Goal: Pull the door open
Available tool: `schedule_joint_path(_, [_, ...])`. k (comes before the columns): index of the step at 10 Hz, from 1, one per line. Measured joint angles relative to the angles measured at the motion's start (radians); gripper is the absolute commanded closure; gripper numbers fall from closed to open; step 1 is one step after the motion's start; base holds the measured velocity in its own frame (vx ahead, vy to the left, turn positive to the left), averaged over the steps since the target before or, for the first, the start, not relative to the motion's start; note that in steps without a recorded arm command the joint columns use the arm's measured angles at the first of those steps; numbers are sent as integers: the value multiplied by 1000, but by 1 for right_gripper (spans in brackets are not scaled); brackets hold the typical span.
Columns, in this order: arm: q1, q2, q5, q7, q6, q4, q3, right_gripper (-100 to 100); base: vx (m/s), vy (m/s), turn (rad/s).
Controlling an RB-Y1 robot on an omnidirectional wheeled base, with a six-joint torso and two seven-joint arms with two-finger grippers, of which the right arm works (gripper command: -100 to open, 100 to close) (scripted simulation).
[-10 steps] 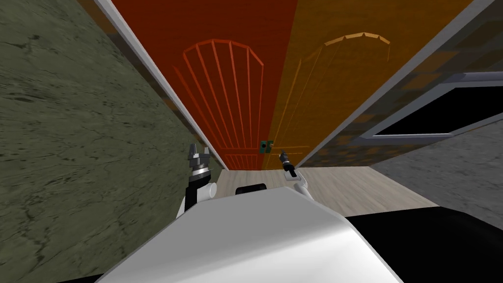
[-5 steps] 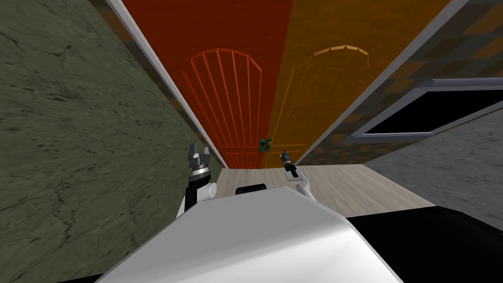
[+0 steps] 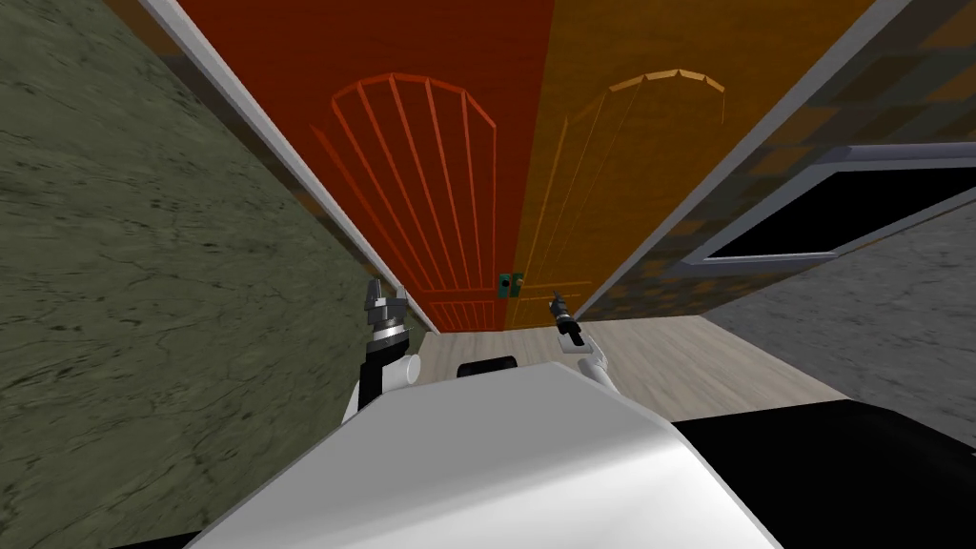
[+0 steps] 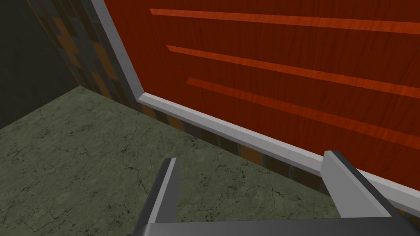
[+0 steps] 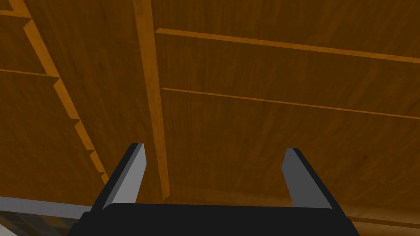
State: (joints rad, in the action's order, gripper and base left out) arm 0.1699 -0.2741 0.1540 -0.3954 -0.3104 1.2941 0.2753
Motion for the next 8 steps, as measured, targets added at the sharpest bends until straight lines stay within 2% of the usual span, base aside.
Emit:
schedule_joint_path(2, [-15,9,1,3,1,2,-10,-100,189,47,121])
schedule_joint_path(3, [-18,20,3,5,0,14,-22,-100,226,63,153])
schedule_joint_path(5, [-40,42,8,10,-1,27,-48,-100,191,147,133])
schedule_joint_path(6, [-50,42,8,7,-9,22,-59,-100,57,74,12])
schedule_joint_path(7, [-52,43,8,6,-12,21,-61,100,2,-10,-15])
schedule_joint_path(8, [-53,42,8,6,-12,23,-59,100,-24,-24,14])
